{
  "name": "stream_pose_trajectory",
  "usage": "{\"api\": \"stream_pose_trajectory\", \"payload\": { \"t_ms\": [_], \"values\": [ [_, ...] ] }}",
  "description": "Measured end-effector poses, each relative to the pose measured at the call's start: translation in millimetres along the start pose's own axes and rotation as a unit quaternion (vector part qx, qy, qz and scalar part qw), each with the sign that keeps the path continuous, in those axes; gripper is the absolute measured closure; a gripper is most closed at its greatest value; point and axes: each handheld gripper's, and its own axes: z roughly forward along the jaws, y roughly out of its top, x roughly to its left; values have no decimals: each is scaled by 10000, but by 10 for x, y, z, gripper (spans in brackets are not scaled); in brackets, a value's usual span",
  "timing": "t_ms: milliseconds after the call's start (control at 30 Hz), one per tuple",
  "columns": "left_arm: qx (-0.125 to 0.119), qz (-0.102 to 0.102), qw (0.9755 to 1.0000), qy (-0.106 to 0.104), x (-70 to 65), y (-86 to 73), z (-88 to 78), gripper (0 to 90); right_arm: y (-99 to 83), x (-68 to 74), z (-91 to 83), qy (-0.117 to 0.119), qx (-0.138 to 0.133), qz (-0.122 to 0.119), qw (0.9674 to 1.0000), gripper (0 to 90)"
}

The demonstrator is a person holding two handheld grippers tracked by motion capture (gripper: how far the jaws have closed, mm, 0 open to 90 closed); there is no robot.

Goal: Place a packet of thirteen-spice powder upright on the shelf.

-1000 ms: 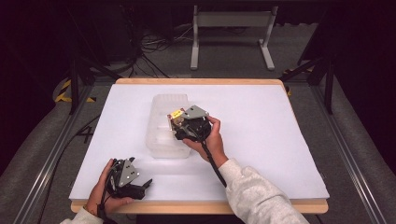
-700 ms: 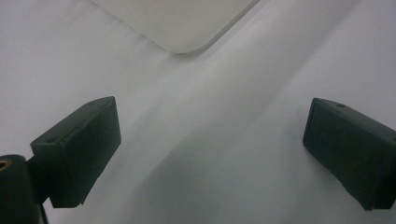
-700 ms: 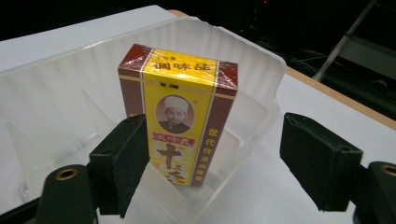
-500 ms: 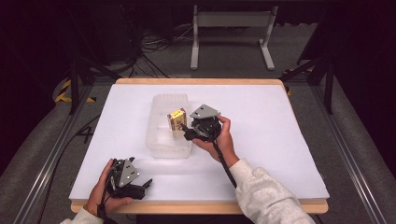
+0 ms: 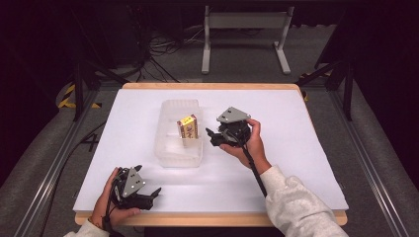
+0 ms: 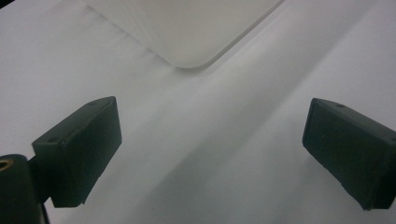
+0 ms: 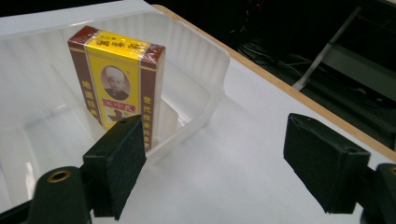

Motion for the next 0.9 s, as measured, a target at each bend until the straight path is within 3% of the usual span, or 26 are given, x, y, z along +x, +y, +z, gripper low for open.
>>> {"api": "stream_pose_trajectory", "payload": {
  "t_ms": [433,900],
  "values": [
    [-154,-115,9998,-38,18,8,-30,61,-128,-317,-222,-136,126,-113,9998,185],
    [-69,-79,9999,-51,14,-1,-17,58,-312,-548,-350,-247,330,-229,9989,166]
  ]
}}
